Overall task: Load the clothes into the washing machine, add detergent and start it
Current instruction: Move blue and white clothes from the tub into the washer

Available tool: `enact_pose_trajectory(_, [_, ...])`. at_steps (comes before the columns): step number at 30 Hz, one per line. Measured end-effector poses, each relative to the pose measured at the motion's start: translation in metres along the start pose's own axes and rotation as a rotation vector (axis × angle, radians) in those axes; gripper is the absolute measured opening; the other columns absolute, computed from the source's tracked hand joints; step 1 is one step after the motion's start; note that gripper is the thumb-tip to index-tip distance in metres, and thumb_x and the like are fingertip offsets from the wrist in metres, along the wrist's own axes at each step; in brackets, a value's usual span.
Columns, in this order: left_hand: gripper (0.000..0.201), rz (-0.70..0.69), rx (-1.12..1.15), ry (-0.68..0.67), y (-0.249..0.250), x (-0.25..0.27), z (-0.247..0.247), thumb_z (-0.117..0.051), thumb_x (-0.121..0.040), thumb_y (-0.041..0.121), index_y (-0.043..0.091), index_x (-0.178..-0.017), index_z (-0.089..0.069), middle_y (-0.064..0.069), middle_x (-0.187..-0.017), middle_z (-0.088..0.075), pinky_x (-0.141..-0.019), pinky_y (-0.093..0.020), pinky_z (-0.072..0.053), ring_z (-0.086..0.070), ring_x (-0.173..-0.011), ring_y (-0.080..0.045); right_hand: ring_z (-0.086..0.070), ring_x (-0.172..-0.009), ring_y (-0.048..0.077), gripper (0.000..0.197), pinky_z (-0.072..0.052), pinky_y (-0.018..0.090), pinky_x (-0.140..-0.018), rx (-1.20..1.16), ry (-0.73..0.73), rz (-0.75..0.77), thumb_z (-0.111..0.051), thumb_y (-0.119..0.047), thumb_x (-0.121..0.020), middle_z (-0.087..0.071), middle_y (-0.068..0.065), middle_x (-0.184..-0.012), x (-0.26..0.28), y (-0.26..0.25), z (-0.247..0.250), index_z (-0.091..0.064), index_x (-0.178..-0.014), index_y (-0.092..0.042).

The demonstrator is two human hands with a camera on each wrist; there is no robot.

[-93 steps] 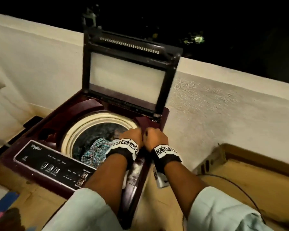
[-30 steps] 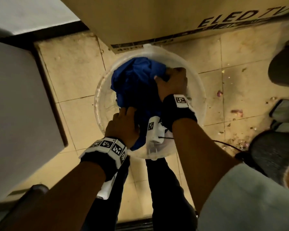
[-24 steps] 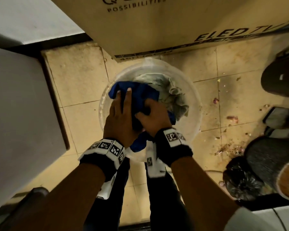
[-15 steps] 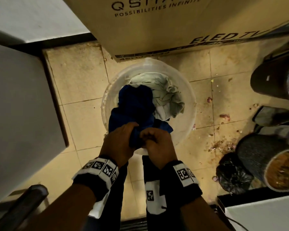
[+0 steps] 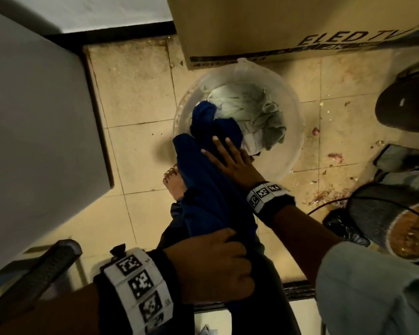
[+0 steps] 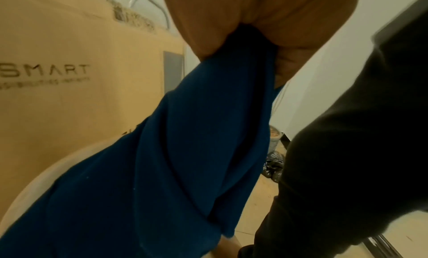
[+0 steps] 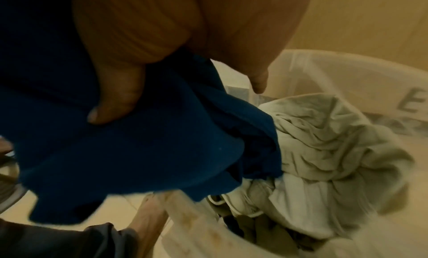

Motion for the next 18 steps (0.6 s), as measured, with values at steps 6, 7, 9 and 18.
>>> enact_pose_trajectory(6, [0.021, 0.010, -0.107, 0.110, 0.007, 0.017, -0.017, -0.053, -0.090, 0.016, 0.026, -0.072, -0.056, 0.005, -0.069, -0.058, -0.086, -0.038, -0.051, -0.060, -0.071, -0.019, -0.038, -0.136, 0.029, 0.045, -0.014, 0.047, -0.117, 0.018, -0.136, -0.033, -0.031, -0.016, -0.101, -0.045, 0.017, -0.144, -0.012, -0.019, 0.012, -0.032, -0.146, -0.010])
enact_pose_trajectory(7, [0.018, 0.046, -0.121, 0.164, -0.004, 0.022, -0.019, -0.052, -0.090, 0.016, 0.024, -0.074, -0.055, 0.004, -0.070, -0.058, -0.088, -0.040, -0.052, -0.061, -0.073, -0.020, -0.046, -0.128, 0.034, 0.046, -0.024, 0.046, -0.113, -0.070, -0.103, -0.156, -0.032, -0.014, -0.101, -0.049, 0.023, -0.137, -0.010, -0.015, 0.018, -0.028, -0.146, -0.009])
enact_pose_trajectory(9, [0.007, 0.152, -0.158, 0.228, -0.034, 0.035, -0.021, -0.048, -0.087, 0.017, 0.023, -0.084, -0.049, -0.001, -0.075, -0.059, -0.091, -0.046, -0.051, -0.059, -0.081, -0.024, -0.049, -0.122, 0.041, 0.047, -0.037, 0.047, -0.103, -0.385, 0.074, -0.424, -0.034, -0.016, -0.100, -0.048, 0.029, -0.134, 0.000, -0.002, 0.030, -0.024, -0.146, -0.010])
enact_pose_trajectory(18, [0.041, 1.218, 0.780, 0.912, -0.115, 0.024, 0.002, -0.064, -0.067, 0.024, 0.013, -0.105, -0.054, -0.013, -0.110, -0.060, -0.086, -0.036, -0.048, -0.059, -0.101, -0.031, -0.060, -0.101, 0.040, 0.038, -0.046, 0.039, -0.079, -0.822, 0.665, -0.694, -0.056, -0.015, -0.075, -0.066, 0.018, -0.109, 0.055, -0.027, 0.060, -0.056, -0.113, -0.013])
Point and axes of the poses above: each hand's wrist, its own x-axis away from the middle knuckle, its own z-axis out of the back of the hand, y = z × x, the point moved 1 cm from there along -x, towards the middle knuckle
